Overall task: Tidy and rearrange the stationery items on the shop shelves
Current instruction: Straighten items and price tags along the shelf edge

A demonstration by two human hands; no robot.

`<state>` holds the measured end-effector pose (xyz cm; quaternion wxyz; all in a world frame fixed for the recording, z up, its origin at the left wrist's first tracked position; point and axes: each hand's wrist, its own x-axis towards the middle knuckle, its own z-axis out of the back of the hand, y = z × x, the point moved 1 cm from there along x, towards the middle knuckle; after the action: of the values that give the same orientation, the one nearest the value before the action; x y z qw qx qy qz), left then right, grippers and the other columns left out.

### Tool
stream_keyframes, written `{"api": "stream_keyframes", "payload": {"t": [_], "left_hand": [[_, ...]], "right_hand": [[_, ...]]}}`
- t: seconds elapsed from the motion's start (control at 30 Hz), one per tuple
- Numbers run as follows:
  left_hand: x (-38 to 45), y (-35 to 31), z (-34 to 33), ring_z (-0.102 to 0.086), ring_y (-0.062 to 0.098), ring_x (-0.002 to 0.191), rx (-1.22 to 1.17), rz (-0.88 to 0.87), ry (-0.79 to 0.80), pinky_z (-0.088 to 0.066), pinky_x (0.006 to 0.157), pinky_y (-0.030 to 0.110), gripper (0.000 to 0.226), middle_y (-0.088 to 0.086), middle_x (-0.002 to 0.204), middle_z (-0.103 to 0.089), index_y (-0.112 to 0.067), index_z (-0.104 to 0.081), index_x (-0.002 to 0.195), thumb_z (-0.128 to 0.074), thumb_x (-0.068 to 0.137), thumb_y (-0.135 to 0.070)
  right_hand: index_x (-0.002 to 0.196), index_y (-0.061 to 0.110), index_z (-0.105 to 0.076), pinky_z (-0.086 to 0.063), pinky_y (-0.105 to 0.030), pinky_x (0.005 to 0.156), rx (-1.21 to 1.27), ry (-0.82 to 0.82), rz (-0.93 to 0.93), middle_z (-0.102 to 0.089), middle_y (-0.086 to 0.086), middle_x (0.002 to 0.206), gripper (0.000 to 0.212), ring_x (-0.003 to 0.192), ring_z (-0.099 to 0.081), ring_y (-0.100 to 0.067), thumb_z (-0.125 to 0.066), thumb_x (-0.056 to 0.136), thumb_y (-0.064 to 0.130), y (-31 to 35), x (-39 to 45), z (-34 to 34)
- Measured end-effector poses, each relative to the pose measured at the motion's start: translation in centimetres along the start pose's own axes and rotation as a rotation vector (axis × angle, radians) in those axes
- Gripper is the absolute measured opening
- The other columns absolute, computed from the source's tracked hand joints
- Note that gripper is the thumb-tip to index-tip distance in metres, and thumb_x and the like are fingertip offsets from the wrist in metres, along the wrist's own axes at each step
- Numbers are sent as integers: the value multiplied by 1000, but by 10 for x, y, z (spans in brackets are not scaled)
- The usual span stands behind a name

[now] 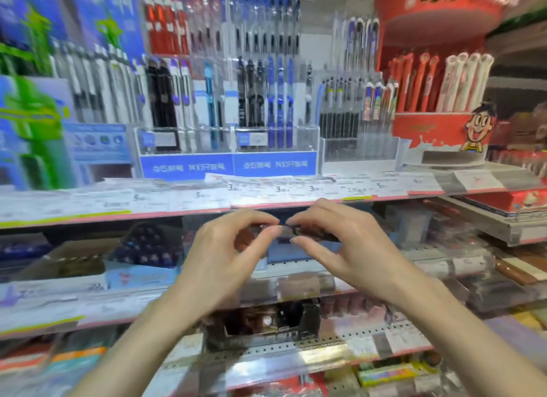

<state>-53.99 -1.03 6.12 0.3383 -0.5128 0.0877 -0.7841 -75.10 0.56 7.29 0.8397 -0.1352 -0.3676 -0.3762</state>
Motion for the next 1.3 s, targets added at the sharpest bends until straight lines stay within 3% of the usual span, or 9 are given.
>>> {"api": "stream_keyframes", "payload": {"t": [0.2,0.3,0.4,0.57,0.7,1.03,1.13,1.3], "left_hand": [[34,-6,35,-64,4,73,111,-72,-94,-50,67,20,27,-19,81,-67,-28,-71,108,-62,88,-44],[56,-1,42,-61,6,83,253,-118,-148,-53,77,28,38,-15,92,-63,-25,-63,125,-57,92,-41],[77,13,45,-55,21,105,503,-179,-169,-48,91,40,42,0,110,-59,-16,-59,132,-54,94,-34],[99,27,35,-42,29,129,737,-192,-123,-36,107,47,44,10,136,-50,-14,-56,135,-58,93,-28],[101,34,30,-41,26,129,758,-171,-141,-32,108,45,47,5,136,-51,-17,-52,138,-54,92,-28],[101,40,27,-42,28,125,760,-182,-165,-36,106,47,50,5,133,-53,-15,-52,137,-59,89,-23],[101,41,28,-42,28,125,752,-182,-159,-36,105,48,49,5,133,-53,-16,-52,138,-59,89,-23],[101,41,30,-41,27,125,741,-179,-154,-36,106,48,49,4,134,-52,-16,-52,137,-59,89,-23]], "right_hand": [[103,19,-70,-52,-40,70,-130,-69,83,-63,5,88,17,78,-59,-17,-65,92,30,10,47,13],[101,17,-70,-53,-36,68,-144,-171,8,-59,6,88,14,70,-58,-13,-68,92,28,-3,71,24],[103,17,-73,-50,-22,72,-50,-335,-150,-62,9,85,17,69,-57,-3,-71,90,29,-14,100,38],[104,17,-76,-57,-35,85,181,-505,-315,-76,6,88,25,81,-70,-9,-71,88,35,-21,157,39],[104,19,-76,-57,-40,83,256,-581,-363,-75,8,84,24,79,-71,-10,-70,87,35,-20,183,29],[109,20,-74,-55,-40,87,150,-624,-381,-75,6,93,24,87,-69,-13,-68,90,34,-10,201,20],[109,19,-75,-55,-34,87,82,-597,-382,-76,6,92,24,85,-69,-12,-69,90,32,-6,201,17],[115,20,-67,-43,-29,81,-49,-486,-431,-66,12,77,26,76,-60,-9,-70,90,29,-3,198,11]]}}
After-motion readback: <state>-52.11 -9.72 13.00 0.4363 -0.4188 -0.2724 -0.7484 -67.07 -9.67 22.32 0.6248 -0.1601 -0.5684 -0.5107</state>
